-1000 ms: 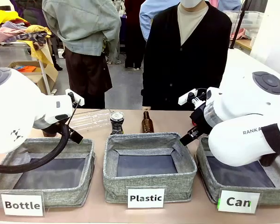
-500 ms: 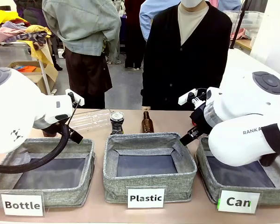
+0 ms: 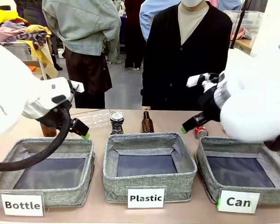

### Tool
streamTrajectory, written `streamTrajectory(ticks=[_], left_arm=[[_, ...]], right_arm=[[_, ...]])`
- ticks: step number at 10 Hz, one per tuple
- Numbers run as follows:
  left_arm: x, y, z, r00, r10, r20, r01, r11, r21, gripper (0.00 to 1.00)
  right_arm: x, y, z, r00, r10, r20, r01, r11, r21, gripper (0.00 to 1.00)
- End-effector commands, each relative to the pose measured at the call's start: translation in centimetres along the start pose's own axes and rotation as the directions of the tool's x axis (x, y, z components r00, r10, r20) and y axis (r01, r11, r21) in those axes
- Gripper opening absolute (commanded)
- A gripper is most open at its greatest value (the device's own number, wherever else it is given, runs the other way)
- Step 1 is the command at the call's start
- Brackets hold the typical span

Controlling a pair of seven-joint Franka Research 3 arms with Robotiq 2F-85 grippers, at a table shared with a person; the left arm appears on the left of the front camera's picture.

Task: Sort the can waste into the basket.
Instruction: Pick up the can waste from the table and place it in the right Fabric basket.

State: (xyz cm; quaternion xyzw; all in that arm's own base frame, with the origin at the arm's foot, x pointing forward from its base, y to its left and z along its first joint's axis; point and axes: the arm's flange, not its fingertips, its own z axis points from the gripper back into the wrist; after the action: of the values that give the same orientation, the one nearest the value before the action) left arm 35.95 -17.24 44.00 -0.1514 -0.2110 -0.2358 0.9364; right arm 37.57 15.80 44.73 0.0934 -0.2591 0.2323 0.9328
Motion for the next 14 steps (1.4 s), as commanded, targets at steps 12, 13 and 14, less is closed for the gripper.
streamTrajectory(ticks=[12,13,14], left_arm=[[-21.6,23.3,14.6,0.496,0.803,0.329,-0.351,0.532,-0.770,1.00],[-20.3,21.6,14.5,0.453,0.827,0.333,-0.368,0.514,-0.775,1.00],[-19.3,20.3,14.1,0.452,0.827,0.333,-0.369,0.513,-0.775,1.00]], right_arm=[[-23.7,-26.4,15.2,0.486,-0.858,0.164,0.563,0.451,0.693,1.00],[-25.1,-26.8,15.2,0.438,-0.883,0.168,0.594,0.424,0.684,1.00],[-25.8,-27.1,15.0,0.404,-0.900,0.162,0.632,0.403,0.662,1.00]])
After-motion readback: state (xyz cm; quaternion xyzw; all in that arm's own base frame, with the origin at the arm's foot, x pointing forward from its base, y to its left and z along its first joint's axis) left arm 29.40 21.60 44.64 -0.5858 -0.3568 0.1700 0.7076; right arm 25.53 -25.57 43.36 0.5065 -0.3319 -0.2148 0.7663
